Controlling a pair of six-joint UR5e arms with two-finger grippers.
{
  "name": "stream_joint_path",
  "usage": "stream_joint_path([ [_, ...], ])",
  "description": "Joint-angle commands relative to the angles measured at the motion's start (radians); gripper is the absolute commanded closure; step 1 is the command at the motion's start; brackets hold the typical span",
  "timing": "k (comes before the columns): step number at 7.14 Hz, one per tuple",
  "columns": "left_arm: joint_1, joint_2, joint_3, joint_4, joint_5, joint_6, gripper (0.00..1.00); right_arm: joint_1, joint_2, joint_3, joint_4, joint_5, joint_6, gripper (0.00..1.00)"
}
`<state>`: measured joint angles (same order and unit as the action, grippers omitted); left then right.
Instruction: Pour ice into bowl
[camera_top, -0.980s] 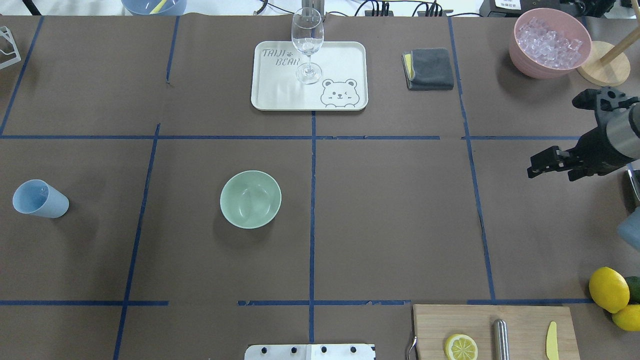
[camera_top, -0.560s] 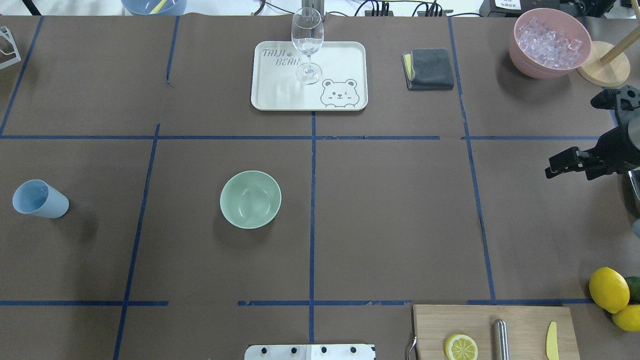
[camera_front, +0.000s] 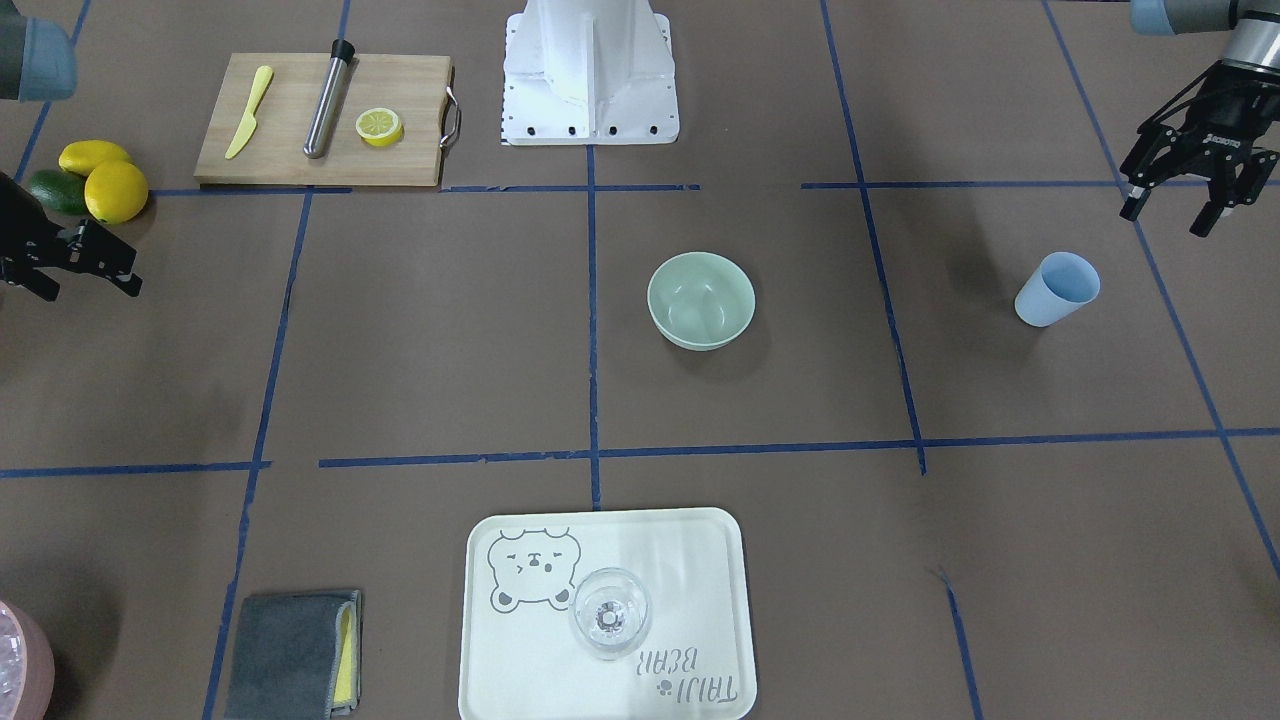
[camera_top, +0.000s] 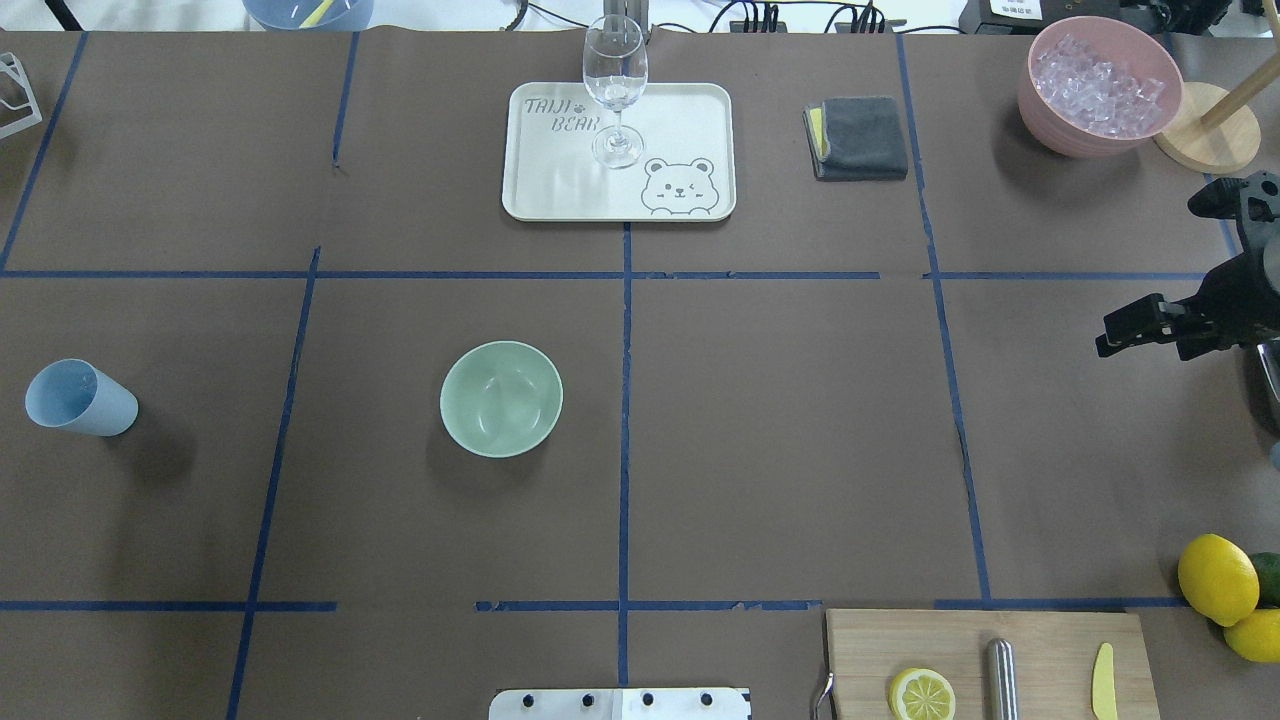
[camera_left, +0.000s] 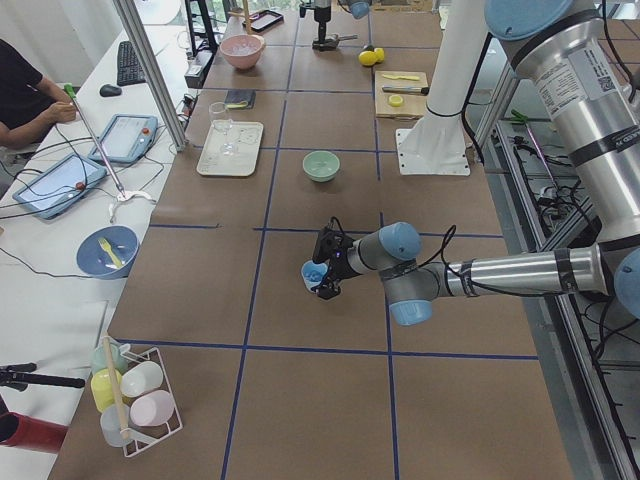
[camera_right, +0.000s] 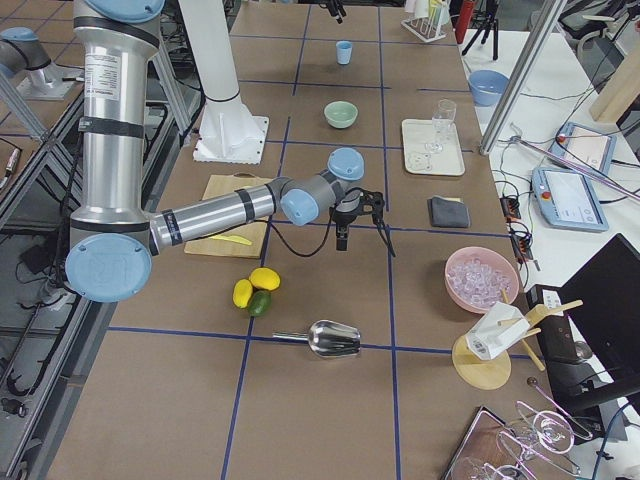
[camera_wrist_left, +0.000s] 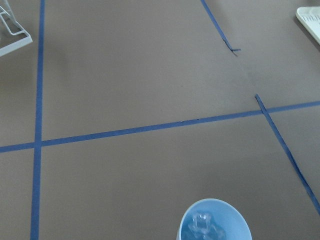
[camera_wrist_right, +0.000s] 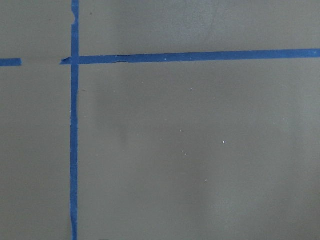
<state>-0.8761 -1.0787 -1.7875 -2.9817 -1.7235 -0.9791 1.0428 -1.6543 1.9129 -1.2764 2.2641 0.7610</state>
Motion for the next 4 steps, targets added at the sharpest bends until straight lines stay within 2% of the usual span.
stream_joint_path([
  [1,0.212,0.017,-0.010,-0.020,0.252,-0.178,0.05,0.000,0.001,0.000,0.000,0.000,0.000,0.00],
  [3,0.504,0.063,-0.010,-0.017,0.665,-0.179,0.00,-0.001,0.002,0.000,0.000,0.000,0.004,0.00],
  [4,0.515,0.063,-0.009,-0.019,0.691,-0.179,0.00,-0.001,0.004,-0.003,0.000,-0.001,0.004,0.00],
])
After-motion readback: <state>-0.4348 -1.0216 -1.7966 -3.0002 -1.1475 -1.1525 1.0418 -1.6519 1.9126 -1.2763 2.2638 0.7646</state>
